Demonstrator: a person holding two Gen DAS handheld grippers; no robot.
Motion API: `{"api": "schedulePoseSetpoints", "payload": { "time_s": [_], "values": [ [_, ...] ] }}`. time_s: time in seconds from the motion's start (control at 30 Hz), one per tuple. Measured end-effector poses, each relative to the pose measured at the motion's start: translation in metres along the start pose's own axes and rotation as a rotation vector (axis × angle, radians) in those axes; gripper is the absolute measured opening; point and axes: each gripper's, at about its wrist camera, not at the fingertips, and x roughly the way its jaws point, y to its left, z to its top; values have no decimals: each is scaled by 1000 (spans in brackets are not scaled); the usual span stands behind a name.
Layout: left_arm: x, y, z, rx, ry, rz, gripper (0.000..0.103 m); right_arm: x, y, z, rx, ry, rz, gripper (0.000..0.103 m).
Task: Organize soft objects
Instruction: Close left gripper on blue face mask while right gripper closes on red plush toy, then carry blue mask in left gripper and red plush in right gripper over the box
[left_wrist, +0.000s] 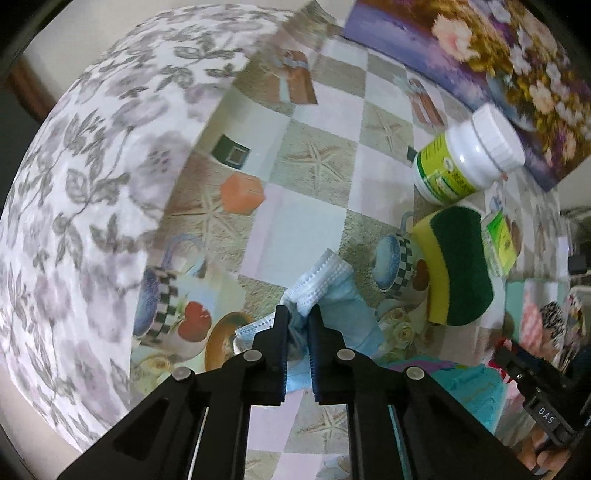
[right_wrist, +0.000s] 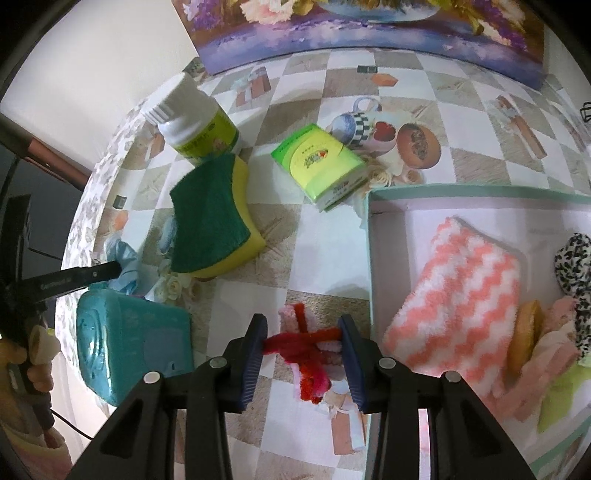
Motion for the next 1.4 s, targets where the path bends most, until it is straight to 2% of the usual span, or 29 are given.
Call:
{"api": "schedulePoseSetpoints", "payload": {
  "time_s": [0.23,0.4,0.67,0.8,1.0,1.3,1.4],
  "values": [
    [-44,23,-18,-64,-75,-31,9,-21,2,-1,0,-41,24,42],
    [-102,23,-31,-83,-168,-31,9,-42,3,-1,2,-94,37,42],
    [-188,-10,-64,-34,-348,-81,9,-87,-2,-1,14,-193,28,42],
    [-208,-46,-76,20,-405,-118,9,-108,-12,-3,33,-239,7,42],
    [-209,-109,-83,116,-433,-146,9,-133,-41,-7,86,-291,-55,42],
    [-171,-194,-101,268,-368,-181,9,-166,-113,-23,242,-340,-183,42],
    [-156,-221,-110,327,-336,-183,10,-174,-141,-29,306,-343,-197,42]
  ]
}}
